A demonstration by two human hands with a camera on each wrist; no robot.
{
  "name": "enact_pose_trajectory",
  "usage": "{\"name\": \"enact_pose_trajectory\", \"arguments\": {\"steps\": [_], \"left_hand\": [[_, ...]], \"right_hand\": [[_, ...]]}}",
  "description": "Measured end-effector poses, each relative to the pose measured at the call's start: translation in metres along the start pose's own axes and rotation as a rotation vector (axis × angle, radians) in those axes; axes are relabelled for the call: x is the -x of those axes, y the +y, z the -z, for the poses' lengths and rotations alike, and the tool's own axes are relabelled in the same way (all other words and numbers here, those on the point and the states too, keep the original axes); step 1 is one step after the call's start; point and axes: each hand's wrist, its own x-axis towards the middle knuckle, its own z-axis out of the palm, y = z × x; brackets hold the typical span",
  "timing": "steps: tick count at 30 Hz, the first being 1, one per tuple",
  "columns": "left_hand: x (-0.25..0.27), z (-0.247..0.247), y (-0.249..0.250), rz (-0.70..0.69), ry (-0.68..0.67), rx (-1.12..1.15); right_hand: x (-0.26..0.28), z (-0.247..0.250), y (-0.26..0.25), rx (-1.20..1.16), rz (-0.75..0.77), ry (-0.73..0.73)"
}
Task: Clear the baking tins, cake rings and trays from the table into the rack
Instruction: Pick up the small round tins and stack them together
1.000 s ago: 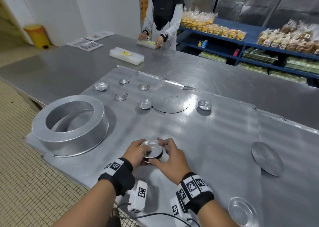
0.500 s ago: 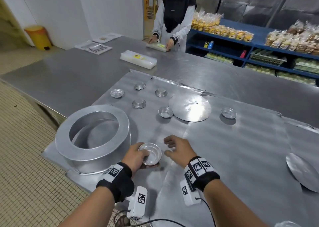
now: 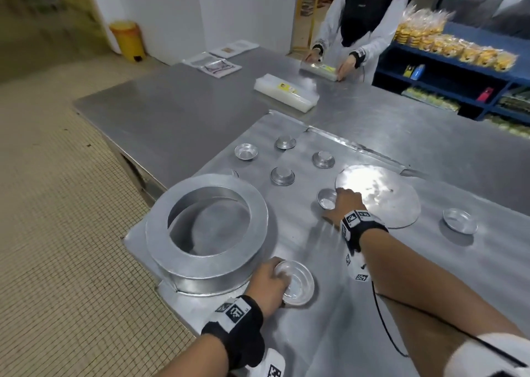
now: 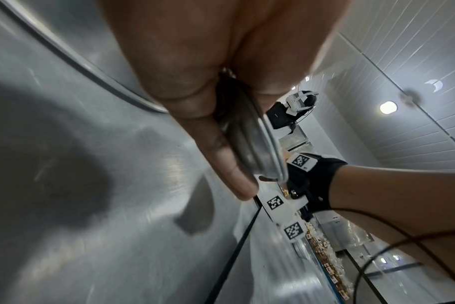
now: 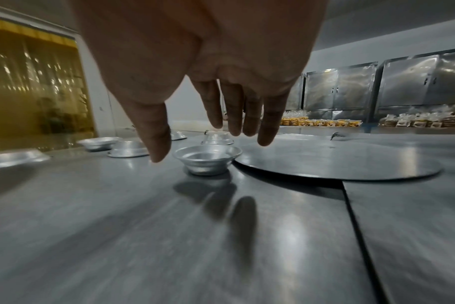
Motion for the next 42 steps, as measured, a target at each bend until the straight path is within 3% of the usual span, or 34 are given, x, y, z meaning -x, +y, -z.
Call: {"name": "enact_pose_trajectory", "arguments": {"steps": [7, 13, 26, 30, 42], "left_hand": [[0.001, 0.004, -0.012, -0.046, 0.034, -0.054], [0.002, 0.001, -0.013, -0.076, 0.052, -0.108], [0.000, -0.015, 0.000, -0.046, 0.130, 0.099], [0.004, -0.015, 0.004, -0.052, 0.095, 0.110], [0.032, -0.030, 0.021, 0.012, -0.012, 0.170]], "right_hand": [[-0.032, -0.002, 0.003, 0.049, 0.011, -0.055], [-0.012, 0.005, 0.003, 0.011, 0.035, -0.065], [0.130, 0.048, -0.005, -0.260, 0.320, -0.066], [0.175, 0.044, -0.009, -0.272, 0.373, -0.102], [0.228, 0.016, -0.012, -0.339, 0.447, -0.061]]}}
